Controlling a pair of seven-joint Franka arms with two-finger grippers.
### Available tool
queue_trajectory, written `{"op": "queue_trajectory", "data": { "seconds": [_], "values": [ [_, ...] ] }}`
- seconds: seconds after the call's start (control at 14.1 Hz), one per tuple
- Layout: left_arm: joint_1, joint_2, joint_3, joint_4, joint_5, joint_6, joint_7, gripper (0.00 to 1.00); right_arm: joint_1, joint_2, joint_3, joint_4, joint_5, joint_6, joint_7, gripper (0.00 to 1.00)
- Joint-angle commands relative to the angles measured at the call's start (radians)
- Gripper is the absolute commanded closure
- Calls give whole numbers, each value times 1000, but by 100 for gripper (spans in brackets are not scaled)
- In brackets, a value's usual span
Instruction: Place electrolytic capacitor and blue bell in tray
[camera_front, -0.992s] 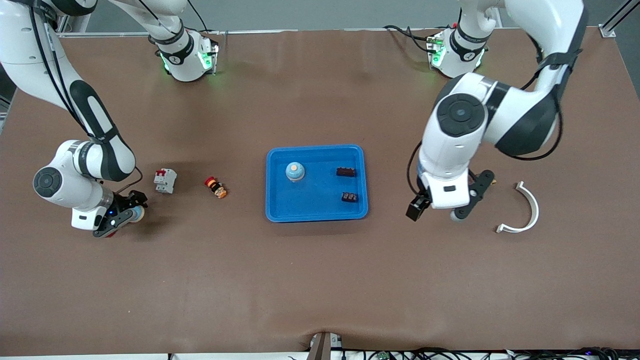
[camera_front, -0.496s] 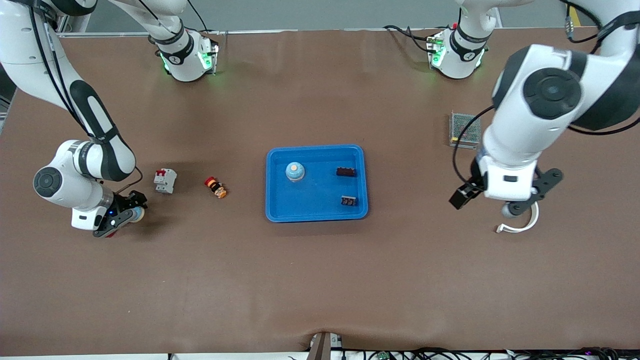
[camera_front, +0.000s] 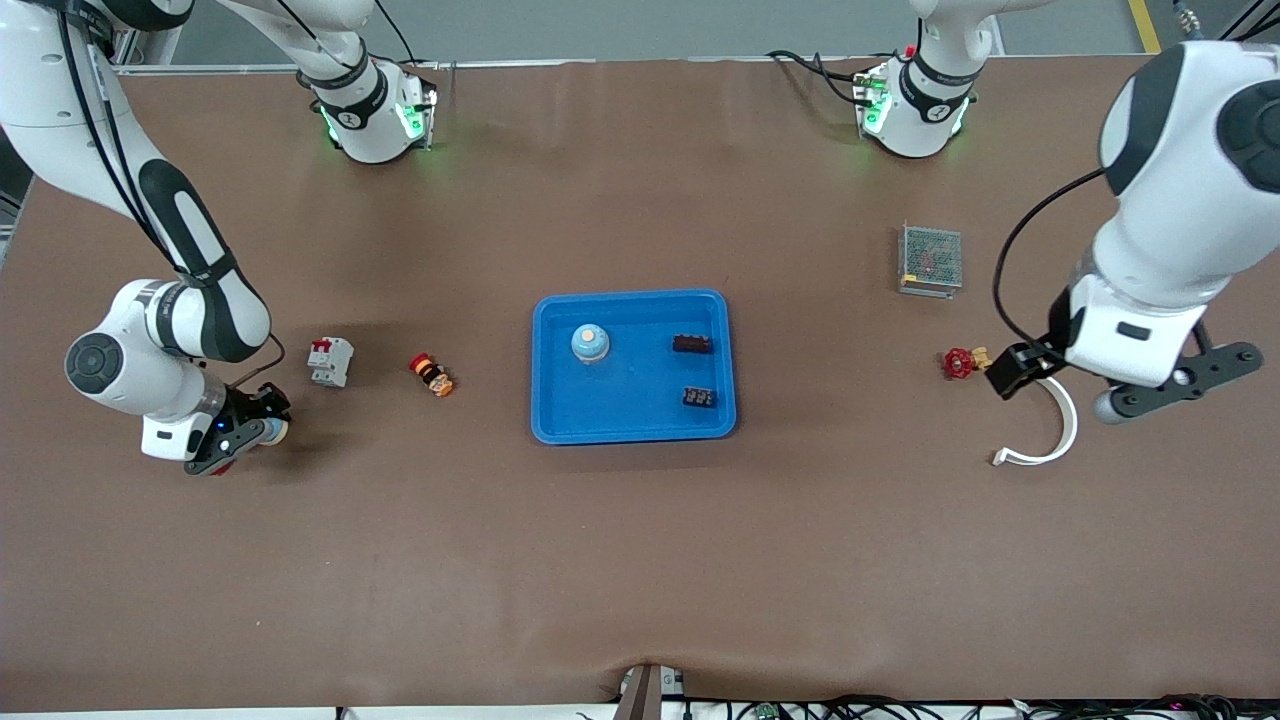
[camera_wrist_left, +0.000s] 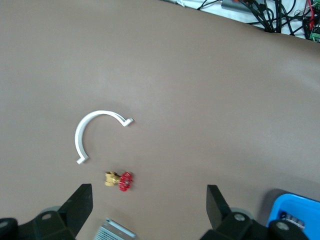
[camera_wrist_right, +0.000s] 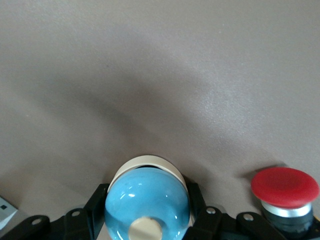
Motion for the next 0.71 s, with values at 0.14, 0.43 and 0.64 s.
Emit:
{"op": "queue_trajectory", "data": {
  "seconds": [0.14, 0.43, 0.64],
  "values": [
    [23, -92, 17, -22, -97, -35, 154, 0, 9, -25, 24, 99, -2, -158, 9, 56],
    [-155, -164, 261, -28, -163, -101, 306, 0, 83, -27, 24, 295, -2, -445, 119, 56],
    [-230, -200, 375, -33, -238, -137, 375, 0, 147, -27, 24, 379, 0, -535, 248, 56]
  ]
}}
